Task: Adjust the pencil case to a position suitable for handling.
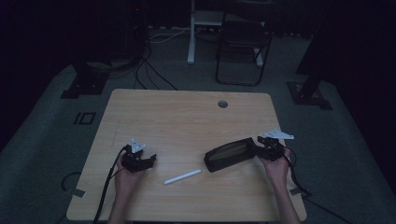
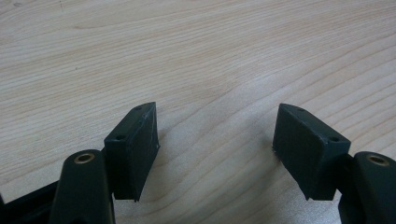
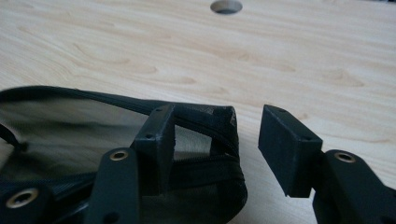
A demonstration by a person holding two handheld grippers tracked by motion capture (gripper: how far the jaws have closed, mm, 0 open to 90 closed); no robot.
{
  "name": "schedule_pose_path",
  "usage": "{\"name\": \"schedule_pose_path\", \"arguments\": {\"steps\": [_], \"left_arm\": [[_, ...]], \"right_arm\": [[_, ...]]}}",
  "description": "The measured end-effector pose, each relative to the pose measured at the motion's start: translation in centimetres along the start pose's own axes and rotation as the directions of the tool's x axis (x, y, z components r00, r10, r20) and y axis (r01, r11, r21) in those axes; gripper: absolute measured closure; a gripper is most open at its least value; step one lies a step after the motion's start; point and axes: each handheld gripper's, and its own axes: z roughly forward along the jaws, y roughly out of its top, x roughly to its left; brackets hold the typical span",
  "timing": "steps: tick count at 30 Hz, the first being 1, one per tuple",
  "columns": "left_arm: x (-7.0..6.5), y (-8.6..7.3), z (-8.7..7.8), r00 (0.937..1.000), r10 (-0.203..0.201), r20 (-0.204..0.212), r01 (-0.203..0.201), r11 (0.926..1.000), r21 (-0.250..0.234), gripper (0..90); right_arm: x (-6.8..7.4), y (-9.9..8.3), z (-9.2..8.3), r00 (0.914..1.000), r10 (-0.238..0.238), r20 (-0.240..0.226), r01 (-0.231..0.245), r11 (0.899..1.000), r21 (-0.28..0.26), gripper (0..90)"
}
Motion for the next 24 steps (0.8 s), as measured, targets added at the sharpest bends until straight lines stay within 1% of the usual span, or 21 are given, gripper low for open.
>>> {"name": "schedule_pose_path", "arguments": {"steps": [2,3,4,5,7,12,16,21,23,24], "left_arm": [[0.0,0.0,0.0,1.0000,0.000,-0.001,0.000,1.0000,0.001,31.4],[0.0,0.0,0.0,1.0000,0.000,-0.001,0.000,1.0000,0.001,31.4],[0.0,0.0,0.0,1.0000,0.000,-0.001,0.000,1.0000,0.001,31.4],[0.0,0.0,0.0,1.0000,-0.001,0.000,0.001,1.0000,0.000,31.4],[0.0,0.0,0.0,1.0000,0.000,-0.003,0.000,1.0000,0.000,31.4],[0.0,0.0,0.0,1.0000,0.000,-0.002,0.000,1.0000,0.000,31.4],[0.0,0.0,0.0,1.0000,0.000,-0.003,0.000,1.0000,0.001,31.4],[0.0,0.0,-0.1,1.0000,0.000,-0.002,0.000,1.0000,0.001,31.9],[0.0,0.0,-0.2,1.0000,0.000,-0.003,0.000,1.0000,0.007,35.0],[-0.1,0.0,-0.3,1.0000,0.000,-0.005,0.001,1.0000,0.007,38.0]], "right_arm": [[0.1,0.1,-0.2,1.0000,-0.002,0.000,0.002,1.000,-0.010,44.5],[0.3,0.2,-0.5,1.0000,-0.006,0.001,0.006,1.000,-0.028,43.6],[0.3,0.2,-0.5,1.0000,-0.006,0.001,0.006,1.000,-0.028,43.6],[0.5,0.3,-1.0,1.0000,-0.007,0.000,0.007,0.999,-0.048,43.3],[0.8,0.3,-1.6,0.9999,-0.011,0.000,0.011,0.998,-0.066,43.2],[1.5,-0.7,-2.8,0.9998,-0.021,0.006,0.021,0.996,-0.088,43.2],[1.9,-1.9,-3.4,0.9996,-0.028,0.007,0.028,0.996,-0.081,43.1],[2.5,-3.8,-3.5,0.9979,-0.061,0.023,0.062,0.997,-0.039,42.5],[2.7,-4.5,-3.6,0.9975,-0.067,0.022,0.068,0.997,-0.027,42.5],[2.8,-4.8,-3.5,0.9975,-0.068,0.019,0.069,0.997,-0.020,42.4]]}}
